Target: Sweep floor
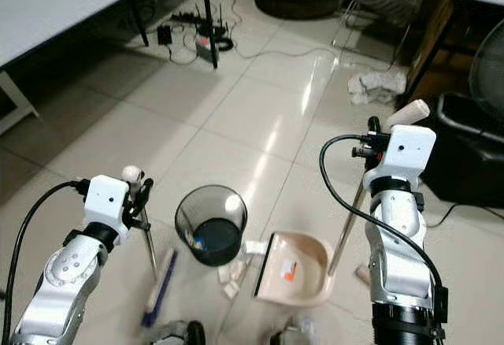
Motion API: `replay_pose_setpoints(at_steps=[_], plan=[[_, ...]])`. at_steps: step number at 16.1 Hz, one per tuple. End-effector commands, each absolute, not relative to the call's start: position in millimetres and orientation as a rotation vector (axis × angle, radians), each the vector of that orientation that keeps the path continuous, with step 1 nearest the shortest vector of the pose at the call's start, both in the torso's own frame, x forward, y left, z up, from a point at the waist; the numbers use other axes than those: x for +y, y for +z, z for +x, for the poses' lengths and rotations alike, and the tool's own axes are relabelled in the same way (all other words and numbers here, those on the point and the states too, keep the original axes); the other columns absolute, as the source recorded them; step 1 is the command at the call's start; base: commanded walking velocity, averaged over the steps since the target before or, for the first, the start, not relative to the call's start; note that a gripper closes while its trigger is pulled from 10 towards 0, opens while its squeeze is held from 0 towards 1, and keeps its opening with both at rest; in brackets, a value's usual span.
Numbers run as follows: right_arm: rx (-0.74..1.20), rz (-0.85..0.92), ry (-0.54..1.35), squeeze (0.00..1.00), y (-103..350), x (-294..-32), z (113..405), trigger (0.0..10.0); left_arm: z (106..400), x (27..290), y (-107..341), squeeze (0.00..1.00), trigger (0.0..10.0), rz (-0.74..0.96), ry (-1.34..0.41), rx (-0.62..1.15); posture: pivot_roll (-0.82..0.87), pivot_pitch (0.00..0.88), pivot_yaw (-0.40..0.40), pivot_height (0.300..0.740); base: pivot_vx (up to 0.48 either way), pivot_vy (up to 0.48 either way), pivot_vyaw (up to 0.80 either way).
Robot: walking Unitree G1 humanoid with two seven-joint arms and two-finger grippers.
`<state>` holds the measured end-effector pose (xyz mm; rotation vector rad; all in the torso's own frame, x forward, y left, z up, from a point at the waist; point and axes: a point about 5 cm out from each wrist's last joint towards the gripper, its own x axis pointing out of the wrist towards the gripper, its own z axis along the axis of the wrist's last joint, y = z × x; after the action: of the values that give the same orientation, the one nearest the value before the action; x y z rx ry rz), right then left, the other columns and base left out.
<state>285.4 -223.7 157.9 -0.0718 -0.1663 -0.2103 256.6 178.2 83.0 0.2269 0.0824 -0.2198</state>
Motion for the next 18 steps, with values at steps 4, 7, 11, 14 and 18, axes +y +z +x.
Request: replay_pose_setpoints(at_steps=[4,7,11,14,18], plan=[[-0.218,-0.095,-0.215,0.0,168,-228,283,10.0,257,176,86,0.0,10.0,0.23,-0.233,0.071,0.03,0.081,0.032,0.74,-0.329,0.0,0.0],[-0.197,-0.094,-0.209,0.0,165,-226,283,10.0,259,175,87,0.0,10.0,0.231,-0.234,0.064,0.03,0.083,0.028,0.74,-0.352,0.0,0.0],[-0.166,-0.048,-0.249,0.0,158,-228,279,10.0,273,166,91,0.0,10.0,0.229,-0.26,0.04,0.02,0.084,0.032,0.74,-0.243,0.0,0.0],[-0.164,-0.049,-0.259,0.0,156,-227,276,10.0,284,161,100,0.0,10.0,0.199,-0.249,0.009,0.02,0.086,0.037,0.74,0.0,0.0,-0.7],[-0.168,-0.046,-0.305,0.0,154,-229,268,10.0,283,161,102,0.0,10.0,0.146,-0.243,-0.007,0.01,0.083,0.052,0.74,0.0,0.0,-0.8]])
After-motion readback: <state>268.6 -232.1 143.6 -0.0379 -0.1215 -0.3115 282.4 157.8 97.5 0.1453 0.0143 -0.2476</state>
